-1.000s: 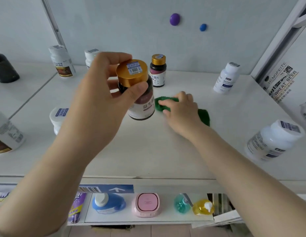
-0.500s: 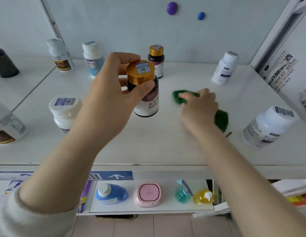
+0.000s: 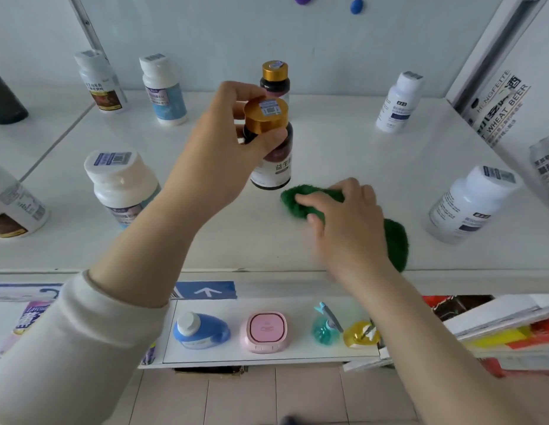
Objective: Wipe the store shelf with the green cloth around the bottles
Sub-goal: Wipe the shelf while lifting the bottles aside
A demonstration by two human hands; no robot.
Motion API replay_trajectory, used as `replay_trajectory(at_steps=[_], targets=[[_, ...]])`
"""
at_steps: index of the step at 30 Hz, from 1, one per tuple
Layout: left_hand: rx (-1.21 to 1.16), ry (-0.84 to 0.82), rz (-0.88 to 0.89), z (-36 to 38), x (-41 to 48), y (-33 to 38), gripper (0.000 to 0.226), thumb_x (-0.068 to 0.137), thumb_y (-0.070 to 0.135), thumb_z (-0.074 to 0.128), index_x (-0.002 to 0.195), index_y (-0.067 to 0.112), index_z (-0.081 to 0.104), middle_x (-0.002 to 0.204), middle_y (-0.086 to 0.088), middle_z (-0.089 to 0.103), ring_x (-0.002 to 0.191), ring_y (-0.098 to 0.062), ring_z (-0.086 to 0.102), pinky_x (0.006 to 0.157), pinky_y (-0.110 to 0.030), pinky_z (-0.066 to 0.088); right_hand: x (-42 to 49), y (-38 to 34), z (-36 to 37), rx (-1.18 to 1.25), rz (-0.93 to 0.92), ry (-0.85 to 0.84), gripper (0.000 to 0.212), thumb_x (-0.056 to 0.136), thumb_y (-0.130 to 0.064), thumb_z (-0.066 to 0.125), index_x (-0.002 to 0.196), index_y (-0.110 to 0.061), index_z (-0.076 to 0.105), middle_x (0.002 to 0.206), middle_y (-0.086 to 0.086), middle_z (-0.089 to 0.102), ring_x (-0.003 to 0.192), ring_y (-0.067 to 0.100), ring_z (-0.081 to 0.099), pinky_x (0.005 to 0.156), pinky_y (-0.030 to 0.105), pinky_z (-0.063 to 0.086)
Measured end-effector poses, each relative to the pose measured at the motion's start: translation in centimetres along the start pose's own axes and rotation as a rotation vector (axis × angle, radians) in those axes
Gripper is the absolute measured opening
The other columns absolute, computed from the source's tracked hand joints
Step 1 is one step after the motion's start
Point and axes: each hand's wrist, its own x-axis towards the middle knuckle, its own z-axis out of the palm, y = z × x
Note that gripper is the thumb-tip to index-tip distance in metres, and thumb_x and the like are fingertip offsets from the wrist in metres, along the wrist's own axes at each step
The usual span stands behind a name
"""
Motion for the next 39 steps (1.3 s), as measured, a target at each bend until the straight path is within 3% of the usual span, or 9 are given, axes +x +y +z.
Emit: replay_trajectory(at_steps=[3, 5, 12, 17, 20, 27, 32, 36, 39], targets=[[0.004, -0.024, -0.01, 0.5, 0.1, -0.2, 0.036, 0.081, 0.02, 0.066, 0.11, 0.027, 0.047, 0.097, 0.017, 0.054, 0.092, -0.009, 0.057, 0.083, -0.024, 0.047, -4.6, -3.2, -0.3, 0.089, -0.155, -0.056, 0.036, 0.067, -0.005, 0.075, 0.098, -0.024, 0.07, 0.095, 0.009, 0.058, 0.084, 0.03, 0.052, 0.065, 0.033, 0.039], [0.022, -0.07, -0.011, 1.1, 0.0, -0.4, 0.037, 0.081, 0.02, 0.066, 0.112, 0.026, 0.046, 0.097, 0.018, 0.053, 0.091, -0.008, 0.056, 0.081, -0.019, 0.046, -6.3, -2.5, -1.0, 0.105, -0.22, -0.044, 0.044, 0.056, 0.001, 0.082, 0.092, -0.021, 0.072, 0.087, 0.009, 0.061, 0.075, 0.027, 0.055, 0.056, 0.032, 0.046], [0.021, -0.189, -0.016, 2.7, -0.9, -0.7, 0.036, 0.083, 0.02, 0.065, 0.111, 0.029, 0.043, 0.102, 0.012, 0.053, 0.084, -0.001, 0.055, 0.077, -0.015, 0.045, -7.4, 2.3, -3.9, 0.006, -0.069, -0.002, 0.038, 0.063, 0.008, 0.075, 0.089, -0.02, 0.073, 0.083, 0.01, 0.059, 0.071, 0.031, 0.053, 0.051, 0.037, 0.049], [0.039, -0.208, 0.013, 3.6, -1.5, -0.7, 0.039, 0.083, 0.021, 0.064, 0.116, 0.027, 0.044, 0.101, 0.016, 0.051, 0.087, 0.004, 0.054, 0.074, -0.005, 0.044, -7.6, 3.8, -4.6, 0.143, 0.009, -0.007, 0.03, 0.079, -0.003, 0.063, 0.099, -0.024, 0.07, 0.09, 0.002, 0.051, 0.086, 0.025, 0.051, 0.064, 0.021, 0.038], [0.051, -0.193, 0.012, 3.8, -1.7, -0.6, 0.041, 0.084, 0.021, 0.063, 0.12, 0.024, 0.044, 0.1, 0.02, 0.051, 0.088, 0.005, 0.053, 0.073, 0.0, 0.042, -7.0, 4.0, -4.9, 0.218, 0.04, -0.033, 0.03, 0.086, -0.009, 0.055, 0.105, -0.029, 0.067, 0.094, -0.001, 0.047, 0.094, 0.021, 0.049, 0.075, 0.022, 0.037], [0.2, -0.122, 0.05, 2.5, -2.8, 1.0, 0.055, 0.084, 0.029, 0.061, 0.133, 0.019, 0.038, 0.131, 0.007, 0.048, 0.114, -0.004, 0.048, 0.096, -0.018, 0.039, -5.8, 2.8, -5.9, 0.333, 0.028, -0.096, 0.031, 0.088, -0.012, 0.052, 0.108, -0.033, 0.064, 0.1, -0.001, 0.049, 0.1, 0.015, 0.048, 0.079, 0.015, 0.036], [0.291, 0.073, 0.256, -3.9, -3.8, 2.3, 0.039, 0.086, 0.036, 0.059, 0.121, 0.021, 0.051, 0.119, 0.016, 0.057, 0.111, 0.001, 0.054, 0.096, -0.013, 0.042, -5.5, -1.3, -5.9, 0.47, -0.07, -0.122, 0.034, 0.086, -0.012, 0.055, 0.105, -0.039, 0.063, 0.101, -0.006, 0.052, 0.097, 0.007, 0.051, 0.08, 0.005, 0.036], [0.327, 0.03, 0.104, -9.0, -4.2, 0.5, 0.044, 0.072, 0.054, 0.051, 0.112, 0.035, 0.05, 0.113, 0.022, 0.055, 0.107, 0.005, 0.052, 0.09, -0.006, 0.04, -4.8, -5.8, -5.0, 0.477, -0.15, -0.125, 0.033, 0.087, -0.017, 0.052, 0.107, -0.042, 0.061, 0.103, -0.011, 0.05, 0.098, 0.002, 0.048, 0.081, 0.003, 0.033], [0.366, -0.061, -0.026, -10.7, -4.8, -2.2, 0.044, 0.072, 0.05, 0.054, 0.114, 0.036, 0.05, 0.116, 0.01, 0.055, 0.101, -0.004, 0.051, 0.075, -0.002, 0.036, -4.0, -8.8, -3.7, 0.446, -0.152, -0.085, 0.032, 0.087, -0.018, 0.051, 0.109, -0.041, 0.061, 0.104, -0.011, 0.049, 0.098, 0.002, 0.047, 0.08, -0.001, 0.031]])
